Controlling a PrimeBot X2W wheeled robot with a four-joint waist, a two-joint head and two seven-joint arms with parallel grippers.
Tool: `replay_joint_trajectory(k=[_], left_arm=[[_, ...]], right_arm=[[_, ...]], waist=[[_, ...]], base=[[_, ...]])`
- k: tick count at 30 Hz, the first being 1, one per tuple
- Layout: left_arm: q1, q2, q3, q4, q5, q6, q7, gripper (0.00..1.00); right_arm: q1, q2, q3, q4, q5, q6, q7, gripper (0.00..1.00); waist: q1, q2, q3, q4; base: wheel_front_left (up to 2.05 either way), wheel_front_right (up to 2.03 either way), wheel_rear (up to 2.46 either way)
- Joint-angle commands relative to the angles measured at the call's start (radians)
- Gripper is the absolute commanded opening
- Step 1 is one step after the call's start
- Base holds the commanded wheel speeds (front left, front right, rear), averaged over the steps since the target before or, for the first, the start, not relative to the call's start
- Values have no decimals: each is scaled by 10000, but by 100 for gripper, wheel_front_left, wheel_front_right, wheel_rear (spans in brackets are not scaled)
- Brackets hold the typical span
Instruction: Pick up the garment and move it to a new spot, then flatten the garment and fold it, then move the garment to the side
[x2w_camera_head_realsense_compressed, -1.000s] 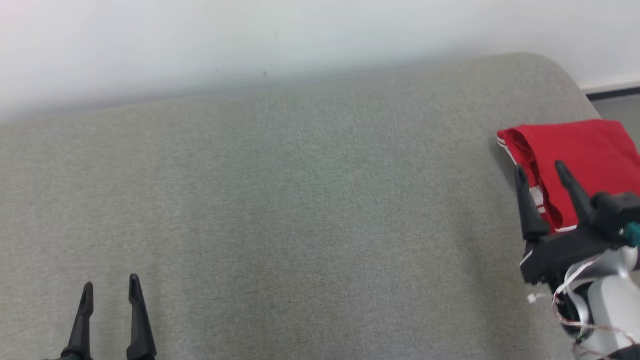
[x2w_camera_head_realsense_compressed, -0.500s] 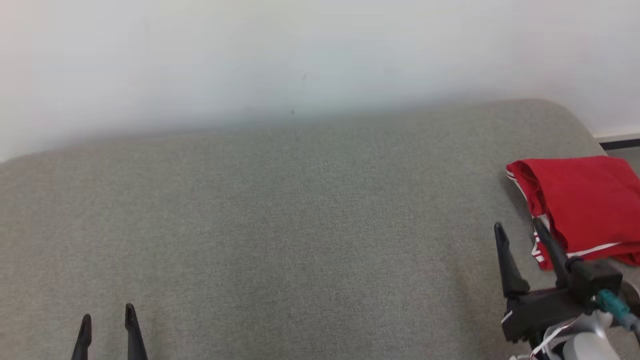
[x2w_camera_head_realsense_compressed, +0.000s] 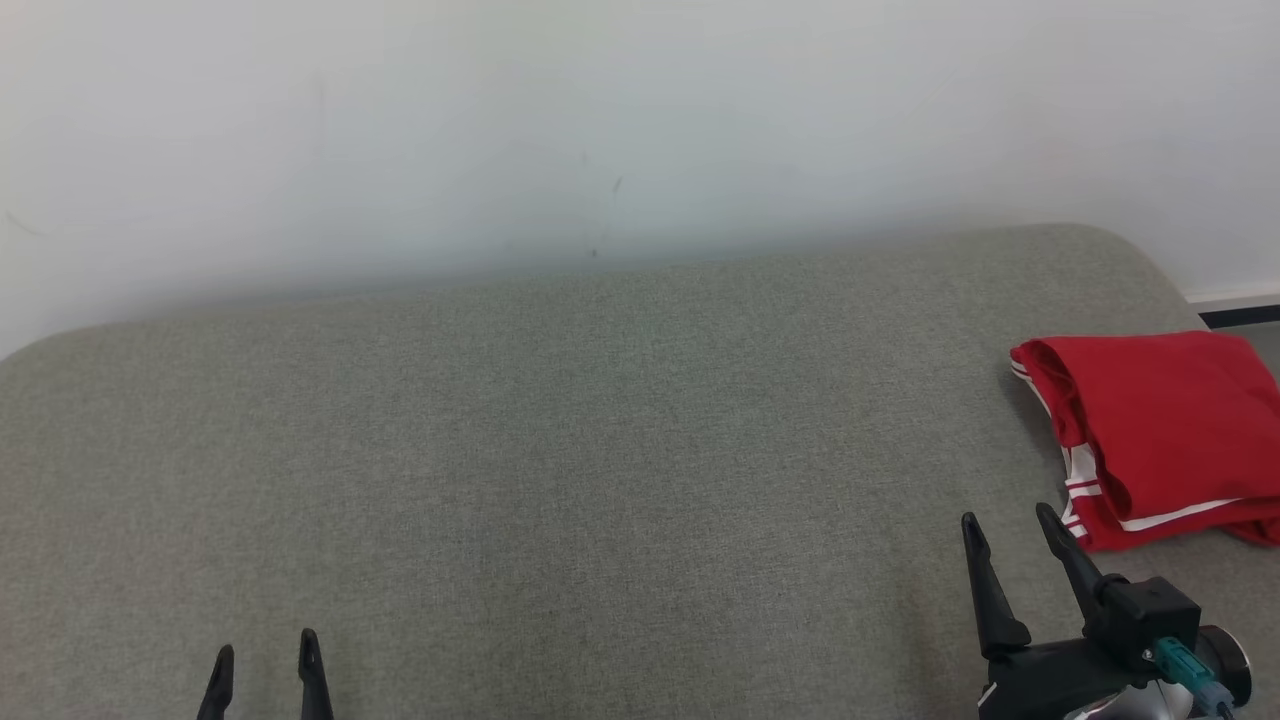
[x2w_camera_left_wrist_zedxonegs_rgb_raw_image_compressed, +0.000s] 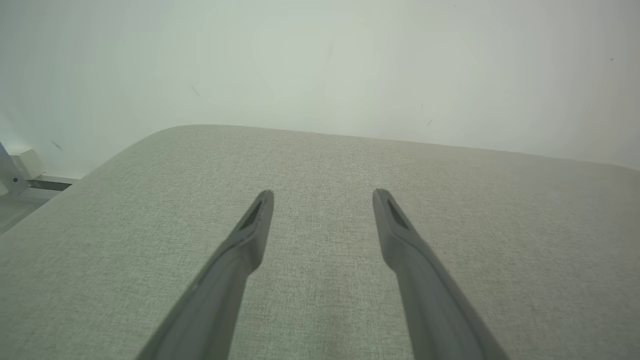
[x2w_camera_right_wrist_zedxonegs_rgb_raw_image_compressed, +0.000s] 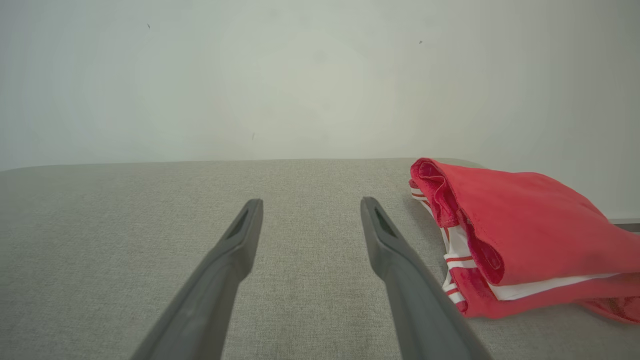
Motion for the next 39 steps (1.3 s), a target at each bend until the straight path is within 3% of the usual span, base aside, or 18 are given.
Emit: replay_joint_trajectory(k=[1,39], left_arm=[[62,-8,-82,67,42,75,-27,100],[390,-11,-315,-163,75,258,-27,100]], right_arm=[[140,40,-113,92,-104,-26,-78,100],[130,281,-94,131,-44,-26,-176,100]], waist=[[0,0,-49,-25],[0,0,16,-34]], base=[[0,0,0],[0,0,0]])
